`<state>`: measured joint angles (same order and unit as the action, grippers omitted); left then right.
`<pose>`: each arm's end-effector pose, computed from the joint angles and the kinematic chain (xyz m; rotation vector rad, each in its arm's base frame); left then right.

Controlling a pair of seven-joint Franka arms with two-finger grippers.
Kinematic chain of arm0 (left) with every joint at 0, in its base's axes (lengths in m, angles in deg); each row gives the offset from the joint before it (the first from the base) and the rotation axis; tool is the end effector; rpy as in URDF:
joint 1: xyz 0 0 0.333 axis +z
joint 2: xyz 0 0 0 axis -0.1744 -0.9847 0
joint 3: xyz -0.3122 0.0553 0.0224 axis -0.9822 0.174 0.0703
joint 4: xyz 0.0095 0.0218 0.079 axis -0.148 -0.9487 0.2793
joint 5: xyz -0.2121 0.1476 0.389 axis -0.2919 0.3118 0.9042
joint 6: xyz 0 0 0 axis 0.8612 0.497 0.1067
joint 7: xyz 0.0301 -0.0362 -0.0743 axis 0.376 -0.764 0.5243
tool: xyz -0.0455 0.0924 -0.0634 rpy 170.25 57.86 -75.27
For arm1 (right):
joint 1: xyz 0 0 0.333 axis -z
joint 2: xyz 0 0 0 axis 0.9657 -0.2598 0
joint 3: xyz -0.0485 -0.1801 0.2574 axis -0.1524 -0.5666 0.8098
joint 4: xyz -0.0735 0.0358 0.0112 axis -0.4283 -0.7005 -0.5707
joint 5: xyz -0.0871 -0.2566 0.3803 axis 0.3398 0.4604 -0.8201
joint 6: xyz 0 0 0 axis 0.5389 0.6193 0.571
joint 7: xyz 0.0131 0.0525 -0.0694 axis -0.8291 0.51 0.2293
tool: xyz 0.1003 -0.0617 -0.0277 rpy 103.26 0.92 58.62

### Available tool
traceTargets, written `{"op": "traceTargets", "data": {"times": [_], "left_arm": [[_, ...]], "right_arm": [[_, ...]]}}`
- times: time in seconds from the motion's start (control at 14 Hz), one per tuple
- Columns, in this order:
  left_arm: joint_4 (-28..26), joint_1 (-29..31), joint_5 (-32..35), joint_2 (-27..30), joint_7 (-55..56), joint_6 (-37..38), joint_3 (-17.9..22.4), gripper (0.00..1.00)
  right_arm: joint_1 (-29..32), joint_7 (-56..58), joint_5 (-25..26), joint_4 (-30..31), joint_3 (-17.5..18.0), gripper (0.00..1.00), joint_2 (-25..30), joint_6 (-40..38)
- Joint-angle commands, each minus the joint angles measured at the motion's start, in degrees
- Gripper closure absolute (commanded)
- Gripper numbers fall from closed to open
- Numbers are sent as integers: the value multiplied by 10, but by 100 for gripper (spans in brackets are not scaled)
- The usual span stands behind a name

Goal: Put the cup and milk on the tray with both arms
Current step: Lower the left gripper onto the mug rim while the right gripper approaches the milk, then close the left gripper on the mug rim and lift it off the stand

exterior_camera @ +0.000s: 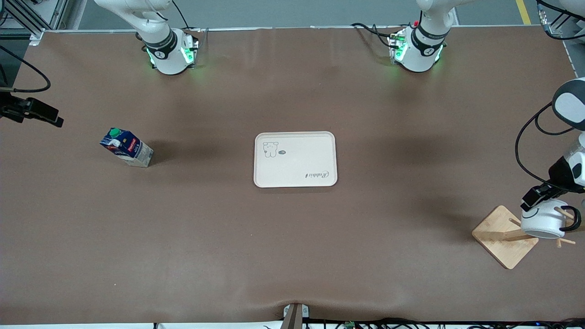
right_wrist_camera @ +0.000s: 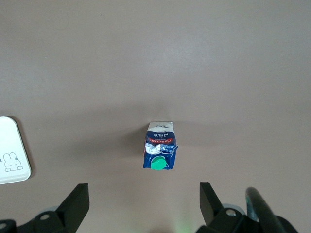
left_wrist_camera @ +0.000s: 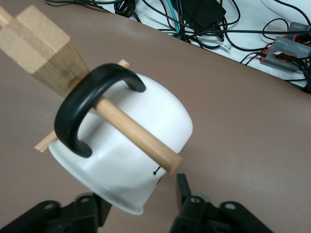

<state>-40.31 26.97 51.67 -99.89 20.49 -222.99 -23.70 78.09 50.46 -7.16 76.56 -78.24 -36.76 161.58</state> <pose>0.7082 0.1219 0.3780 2.9790 0.5152 0.5340 0.6221 -0.0534 0.6063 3.1212 -0.2042 -0.1261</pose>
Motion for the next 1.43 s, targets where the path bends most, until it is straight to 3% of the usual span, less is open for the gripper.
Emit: {"op": "traceTargets", "data": {"times": [0.0,0.57,0.93,1.36], "left_arm": [[-13,3,-9,13,-6,2,-5,49],[-14,4,-7,13,-13,10,-7,69],[-13,3,-4,14,-46,11,-7,99],[-9,-1,-3,14,-49,22,-8,100]], "right_arm": [[-1,0,2,-17,1,0,-8,-11],[-2,2,2,-17,1,0,-10,-10],[-4,3,2,-17,1,0,-14,-4],[5,5,1,-18,1,0,-33,32]]}}
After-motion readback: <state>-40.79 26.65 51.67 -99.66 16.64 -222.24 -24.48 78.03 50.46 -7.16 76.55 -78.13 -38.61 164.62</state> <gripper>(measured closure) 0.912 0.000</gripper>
